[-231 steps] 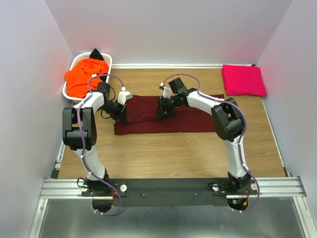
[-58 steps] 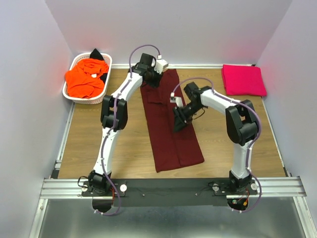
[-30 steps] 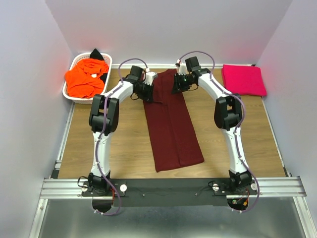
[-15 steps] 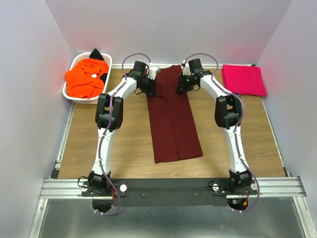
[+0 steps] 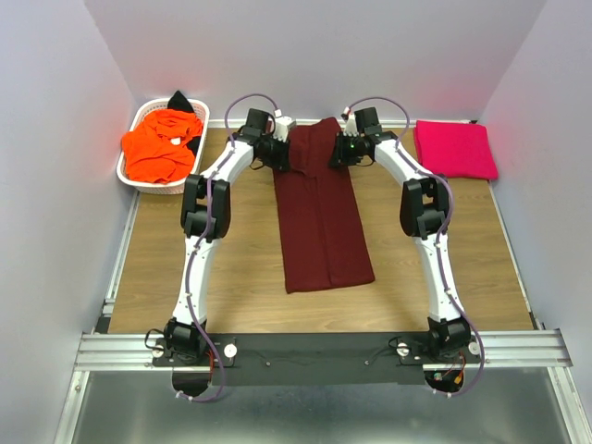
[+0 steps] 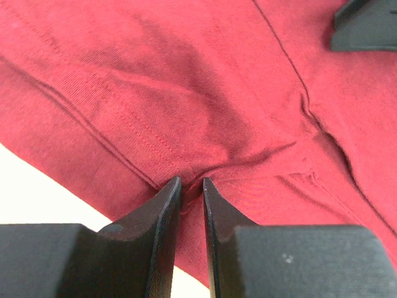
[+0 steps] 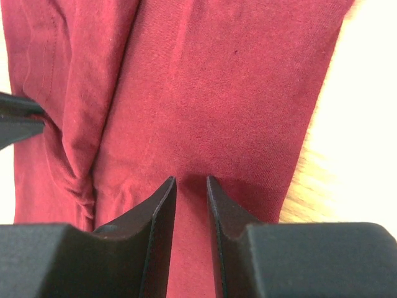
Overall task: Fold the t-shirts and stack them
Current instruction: Fold the tshirt
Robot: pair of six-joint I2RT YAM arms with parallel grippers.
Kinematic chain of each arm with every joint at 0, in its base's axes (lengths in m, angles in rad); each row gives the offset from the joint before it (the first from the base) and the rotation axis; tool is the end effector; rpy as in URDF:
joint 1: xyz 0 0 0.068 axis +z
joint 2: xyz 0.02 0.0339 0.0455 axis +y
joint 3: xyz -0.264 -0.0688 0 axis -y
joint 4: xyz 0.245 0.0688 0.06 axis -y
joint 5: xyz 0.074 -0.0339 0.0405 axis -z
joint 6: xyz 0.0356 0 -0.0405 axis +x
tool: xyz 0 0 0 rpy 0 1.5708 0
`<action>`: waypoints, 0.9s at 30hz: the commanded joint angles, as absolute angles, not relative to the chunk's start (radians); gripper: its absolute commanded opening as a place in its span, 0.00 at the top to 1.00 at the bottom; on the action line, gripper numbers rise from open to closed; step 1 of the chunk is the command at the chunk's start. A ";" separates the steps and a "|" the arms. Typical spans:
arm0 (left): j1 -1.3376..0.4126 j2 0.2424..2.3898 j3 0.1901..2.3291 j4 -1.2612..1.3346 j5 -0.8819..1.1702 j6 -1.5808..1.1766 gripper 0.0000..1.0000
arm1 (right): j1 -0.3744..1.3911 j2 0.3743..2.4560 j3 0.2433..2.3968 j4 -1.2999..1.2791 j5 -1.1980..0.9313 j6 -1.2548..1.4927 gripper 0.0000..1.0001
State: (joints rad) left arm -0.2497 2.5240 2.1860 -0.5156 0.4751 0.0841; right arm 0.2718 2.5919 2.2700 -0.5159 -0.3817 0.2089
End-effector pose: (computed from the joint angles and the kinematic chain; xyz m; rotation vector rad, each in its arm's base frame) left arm 0.5345 -0.1531 0.1621 0.6109 2.3208 -0.6508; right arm 0.5437 0.1653 0.1513 -0.2569 2.4268 0.6790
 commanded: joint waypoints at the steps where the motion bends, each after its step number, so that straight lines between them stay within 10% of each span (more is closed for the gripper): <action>1: -0.210 2.571 2.207 -0.560 0.414 0.095 0.71 | 0.264 2.661 2.243 -0.563 -0.380 0.212 0.66; 11: -0.206 2.475 2.235 -0.552 0.471 0.155 0.65 | 0.264 2.530 2.250 -0.560 -0.500 0.190 0.43; 16: -0.202 2.289 2.137 -0.489 0.545 0.181 0.37 | 0.264 2.376 2.215 -0.561 -0.546 0.131 0.20; 19: -0.204 2.149 2.043 -0.443 0.560 0.205 0.22 | 0.264 2.266 2.168 -0.564 -0.546 0.077 0.17; 27: -0.206 1.918 1.772 -0.499 0.604 0.305 0.29 | 0.264 2.045 1.852 -0.610 -0.515 -0.021 0.31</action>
State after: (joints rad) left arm -0.2058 1.9621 1.9114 -0.4580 0.5426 0.2333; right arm 0.2707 2.0796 1.9835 -0.5499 -0.5148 0.0490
